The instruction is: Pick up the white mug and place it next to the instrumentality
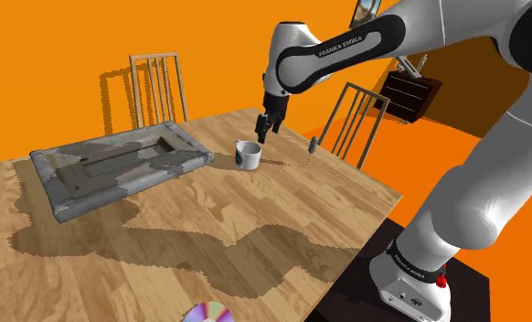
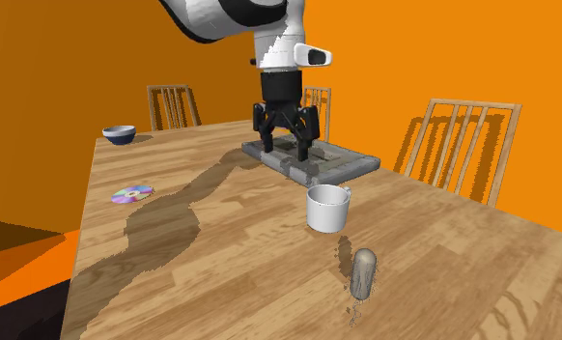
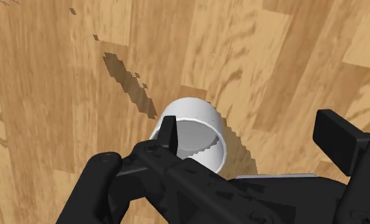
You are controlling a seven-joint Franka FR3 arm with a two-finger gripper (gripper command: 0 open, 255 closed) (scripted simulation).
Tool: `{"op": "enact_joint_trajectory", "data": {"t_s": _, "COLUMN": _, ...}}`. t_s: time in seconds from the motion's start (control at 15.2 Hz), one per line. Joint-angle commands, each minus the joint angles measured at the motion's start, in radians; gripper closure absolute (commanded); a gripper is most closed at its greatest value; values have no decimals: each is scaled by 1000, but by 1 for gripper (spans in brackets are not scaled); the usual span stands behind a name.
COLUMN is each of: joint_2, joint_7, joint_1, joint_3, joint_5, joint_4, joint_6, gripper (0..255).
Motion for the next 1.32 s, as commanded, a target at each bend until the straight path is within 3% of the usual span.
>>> {"op": "enact_joint_trajectory", "data": {"t_s": 0.0, "joint_2": 87, "joint_7": 16, "joint_1": 3, "joint_3": 4, "joint_5": -14, "joint_4": 52, "joint_6": 30, "gripper": 0}}
{"op": "enact_joint_trajectory", "data": {"t_s": 0.59, "joint_2": 439, "joint_7": 58, "joint_1": 24, "joint_3": -4, "joint_5": -70, "joint_4": 316, "joint_6": 92, "gripper": 0}}
{"op": "enact_joint_trajectory", "data": {"t_s": 1.25, "joint_2": 504, "joint_7": 65, "joint_1": 26, "joint_3": -11, "joint_5": -81, "joint_4": 302, "joint_6": 171, "gripper": 0}}
